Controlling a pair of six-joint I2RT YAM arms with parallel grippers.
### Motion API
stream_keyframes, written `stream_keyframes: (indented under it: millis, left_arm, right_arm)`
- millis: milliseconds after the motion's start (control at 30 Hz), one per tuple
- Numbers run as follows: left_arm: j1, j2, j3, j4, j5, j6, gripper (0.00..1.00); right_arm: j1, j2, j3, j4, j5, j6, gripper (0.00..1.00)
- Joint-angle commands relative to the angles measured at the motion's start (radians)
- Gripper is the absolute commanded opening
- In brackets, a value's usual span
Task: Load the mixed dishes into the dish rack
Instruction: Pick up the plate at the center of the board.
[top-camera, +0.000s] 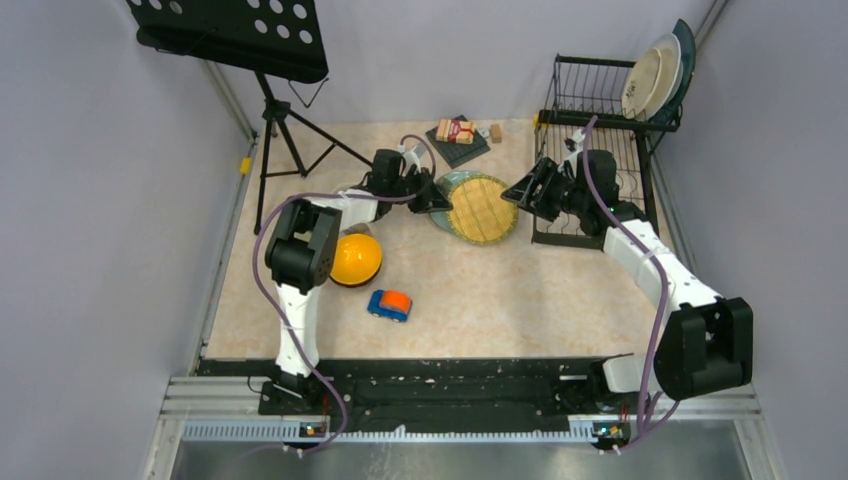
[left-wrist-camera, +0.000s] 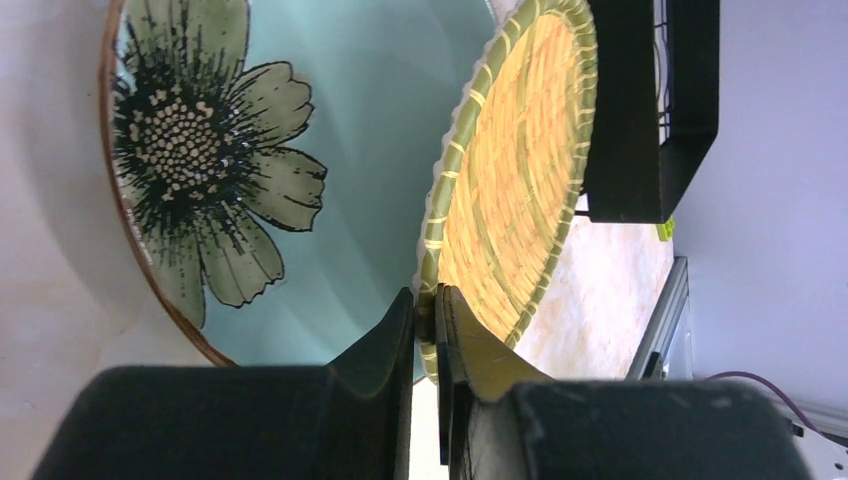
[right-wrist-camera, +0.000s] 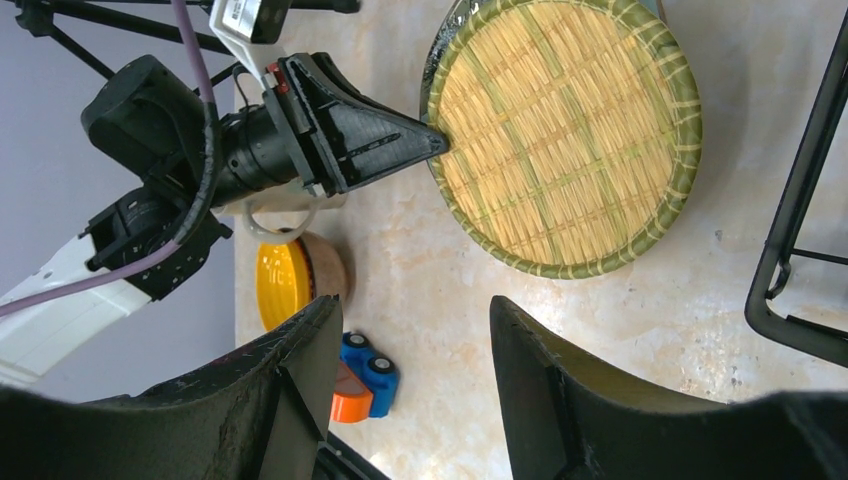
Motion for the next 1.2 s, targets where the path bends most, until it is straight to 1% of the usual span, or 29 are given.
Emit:
stream_keyframes:
  millis: [0,800,1167]
  left_arm:
    - [0.003,-0.085,-0.009,0.063,0.034,0.003,0.00]
    - [0.004,-0.146,0.002,0.037,0.020,0.028,0.00]
    - [0.008,-0.146,0.001,-0.013,0.006,0.036,0.00]
  right_arm:
    - [0.012,0.011,-0.003,0.006,0.003,0.004,0.57]
    - [0.012,0.026,-0.011,0.003,0.012,0.000,0.58]
    - [0.029,0.086,-0.027,-0.016,0.004,-0.016,0.60]
